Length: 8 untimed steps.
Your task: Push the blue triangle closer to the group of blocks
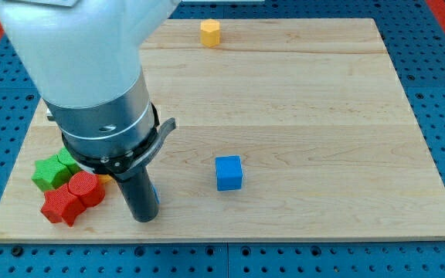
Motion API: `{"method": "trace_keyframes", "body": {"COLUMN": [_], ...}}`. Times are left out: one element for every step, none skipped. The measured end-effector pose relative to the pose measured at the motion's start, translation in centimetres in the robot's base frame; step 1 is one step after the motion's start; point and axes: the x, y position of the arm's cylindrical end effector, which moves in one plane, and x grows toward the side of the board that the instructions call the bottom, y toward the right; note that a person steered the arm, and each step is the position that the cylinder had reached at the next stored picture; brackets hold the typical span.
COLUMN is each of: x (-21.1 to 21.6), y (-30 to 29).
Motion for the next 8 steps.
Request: {"method": "trace_keyframes", "body": {"x": [0.0, -0.2, -0.2, -0.7, -2.0, -2.0, -2.1, -2.7], "y": [3.6, 6.8, 4.0, 3.4, 4.3, 0.0, -2.3, 0.3]}}
